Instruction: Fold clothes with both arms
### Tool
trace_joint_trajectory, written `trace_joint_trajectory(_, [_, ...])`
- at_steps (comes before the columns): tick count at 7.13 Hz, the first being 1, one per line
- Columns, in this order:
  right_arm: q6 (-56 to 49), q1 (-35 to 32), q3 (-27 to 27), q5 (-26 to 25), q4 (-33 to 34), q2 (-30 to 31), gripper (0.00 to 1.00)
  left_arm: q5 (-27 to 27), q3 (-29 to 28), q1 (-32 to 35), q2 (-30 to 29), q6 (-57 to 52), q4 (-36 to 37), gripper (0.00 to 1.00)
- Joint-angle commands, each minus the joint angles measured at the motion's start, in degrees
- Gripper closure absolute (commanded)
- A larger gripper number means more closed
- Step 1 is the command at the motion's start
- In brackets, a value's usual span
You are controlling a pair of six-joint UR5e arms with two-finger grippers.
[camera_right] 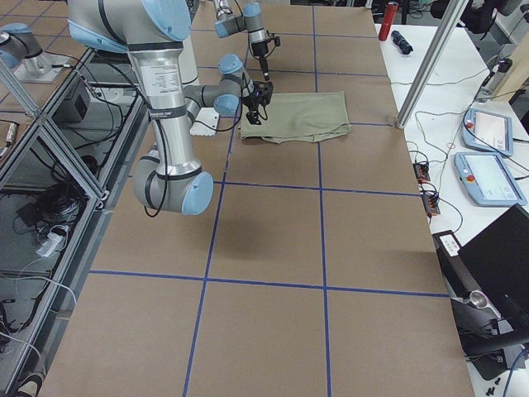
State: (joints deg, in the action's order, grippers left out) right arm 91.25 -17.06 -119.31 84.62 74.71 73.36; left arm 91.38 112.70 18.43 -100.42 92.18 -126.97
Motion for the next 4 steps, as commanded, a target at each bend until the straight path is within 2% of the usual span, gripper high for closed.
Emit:
trace_joint_trajectory(1, [0.07,0.0,0.04,-0.16,-0.09,0.03,0.0,-5.33,-0.81,-7.96,-0.29,9.75,2.41,0.12])
trace_joint_trajectory(3, [0.24,0.0,0.04,-0.24,-0.09,-0.06,0.0,-5.42,-0.82,-8.94,0.22,13.89,3.31,0.19])
trace_joint_trajectory(4, [0.24,0.09,0.04,-1.03,-0.09,0.03,0.0,-5.42,-0.99,-9.2,0.23,13.99,3.31,0.19])
